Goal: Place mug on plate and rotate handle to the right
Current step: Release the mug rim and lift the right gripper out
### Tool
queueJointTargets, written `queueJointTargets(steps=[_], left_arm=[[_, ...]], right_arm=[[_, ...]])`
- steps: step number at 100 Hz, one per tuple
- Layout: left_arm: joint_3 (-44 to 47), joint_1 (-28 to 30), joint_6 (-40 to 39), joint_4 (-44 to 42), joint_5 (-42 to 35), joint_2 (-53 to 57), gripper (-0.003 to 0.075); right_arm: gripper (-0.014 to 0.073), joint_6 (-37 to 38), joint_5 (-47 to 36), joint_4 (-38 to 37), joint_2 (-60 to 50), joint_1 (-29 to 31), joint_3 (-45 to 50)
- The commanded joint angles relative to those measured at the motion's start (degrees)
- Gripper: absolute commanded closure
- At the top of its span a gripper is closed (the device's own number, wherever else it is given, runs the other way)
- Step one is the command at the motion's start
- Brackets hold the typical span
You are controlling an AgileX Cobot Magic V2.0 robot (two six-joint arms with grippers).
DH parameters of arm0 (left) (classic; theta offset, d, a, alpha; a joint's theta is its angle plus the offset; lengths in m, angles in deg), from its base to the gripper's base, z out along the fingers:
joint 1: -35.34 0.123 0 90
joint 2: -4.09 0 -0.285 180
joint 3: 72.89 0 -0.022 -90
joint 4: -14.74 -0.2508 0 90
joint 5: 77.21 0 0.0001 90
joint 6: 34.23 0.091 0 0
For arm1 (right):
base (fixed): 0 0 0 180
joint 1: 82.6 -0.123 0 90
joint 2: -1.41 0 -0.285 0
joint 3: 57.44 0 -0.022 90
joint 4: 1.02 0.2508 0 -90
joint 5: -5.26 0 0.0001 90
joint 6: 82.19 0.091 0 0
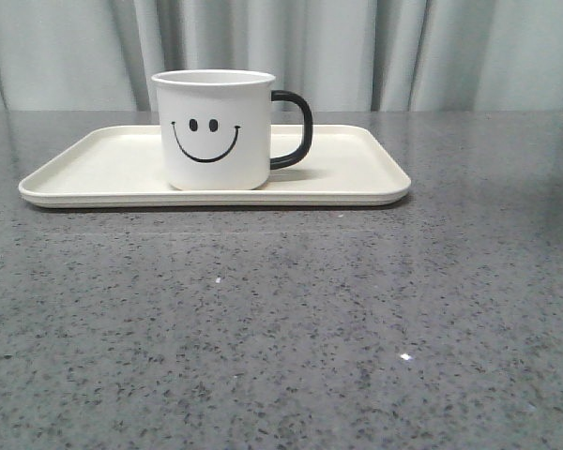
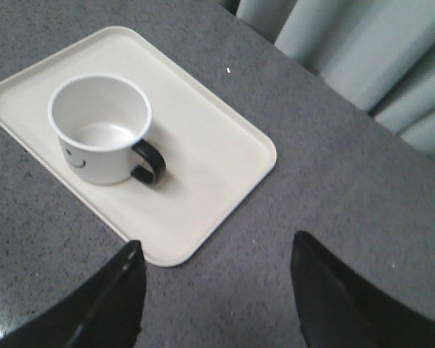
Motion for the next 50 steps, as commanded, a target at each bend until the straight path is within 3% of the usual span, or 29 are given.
queueJointTargets(steps=[1,24,50], left_arm=[[-1.57,0.04,-0.59,0.16,-3.25,0.06,0.0290],[-1.57,0.04,-0.59,0.16,-3.36,0.06,0.0290],[-1.57,0.04,-0.59,0.16,-3.36,0.06,0.0290]], right_arm=[[0.0144,2.79,-6.14,-1.38,-6.75,2.85,6.44],[0.0144,3.89,-13.54,-1.38,-18.36,8.52,24.10],[0.0144,8.39,-21.02,-1.38,-27.54,9.31,38.85]])
